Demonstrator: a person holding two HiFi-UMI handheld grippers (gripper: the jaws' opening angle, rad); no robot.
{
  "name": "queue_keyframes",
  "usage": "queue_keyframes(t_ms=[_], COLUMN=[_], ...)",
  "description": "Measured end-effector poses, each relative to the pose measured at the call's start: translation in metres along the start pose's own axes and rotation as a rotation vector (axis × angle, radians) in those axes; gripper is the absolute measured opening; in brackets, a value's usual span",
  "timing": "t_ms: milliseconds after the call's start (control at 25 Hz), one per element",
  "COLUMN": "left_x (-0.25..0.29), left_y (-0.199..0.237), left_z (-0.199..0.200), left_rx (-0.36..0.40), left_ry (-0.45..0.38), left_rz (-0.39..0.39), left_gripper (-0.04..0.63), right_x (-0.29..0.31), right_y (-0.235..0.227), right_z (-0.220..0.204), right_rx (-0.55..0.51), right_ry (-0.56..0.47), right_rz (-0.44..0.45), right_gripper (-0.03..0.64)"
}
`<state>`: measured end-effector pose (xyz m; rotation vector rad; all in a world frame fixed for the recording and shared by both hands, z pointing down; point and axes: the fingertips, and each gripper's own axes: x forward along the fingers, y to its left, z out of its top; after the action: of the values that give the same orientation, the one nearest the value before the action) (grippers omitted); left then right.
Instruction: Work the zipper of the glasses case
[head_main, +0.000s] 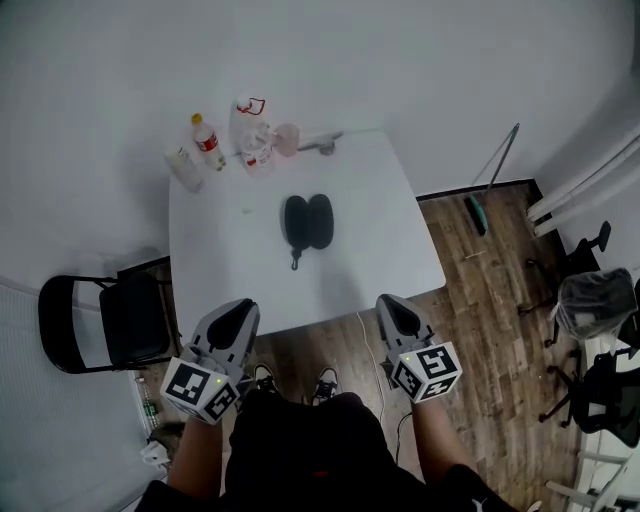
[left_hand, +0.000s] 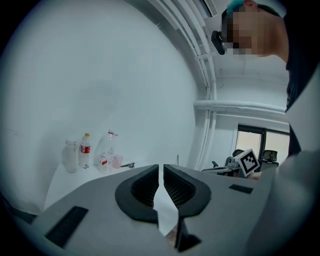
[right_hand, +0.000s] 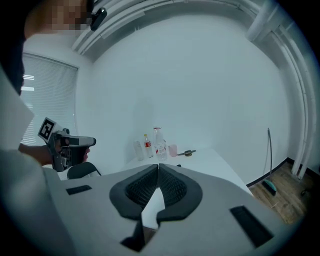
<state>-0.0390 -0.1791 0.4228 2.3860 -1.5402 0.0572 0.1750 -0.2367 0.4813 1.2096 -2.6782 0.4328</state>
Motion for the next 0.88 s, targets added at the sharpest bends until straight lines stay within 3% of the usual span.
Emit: queue_keyframes(t_ms=[240,520,560,640,880], left_x=[0.020,0.022,0.021,0.018,0.005], left_y=[0.019,0.057,0.063,0.076,0.110], left_z=[-0.004,-0.010,-0.013,-0.020,-0.039], left_rx=[0.006,-0.012,-0.016,-0.031,-0.071], left_ry=[0.008,0.034,0.039,0.050,0.086], left_rz=[-0.013,-0.049,-0.051,-0.051,-0.024], left_gripper=[0.046,0.046,0.046,0.046,0.046], right_x=[0.038,0.102,0.114,0.138,0.201], right_y=[-0.001,0.007,0.006,0.001,-0.028], right_z=[-0.001,-0.011,-0.014,-0.024,-0.066], right_rx=[-0.008,-0.059,-0.061,-0.063,-0.023], right_ry=[0.017,0.113,0.130,0.173,0.314], right_rz=[-0.033,-0.089,-0.095,-0.107,-0.213], right_gripper=[0.021,0.025,0.034,0.126,0.184])
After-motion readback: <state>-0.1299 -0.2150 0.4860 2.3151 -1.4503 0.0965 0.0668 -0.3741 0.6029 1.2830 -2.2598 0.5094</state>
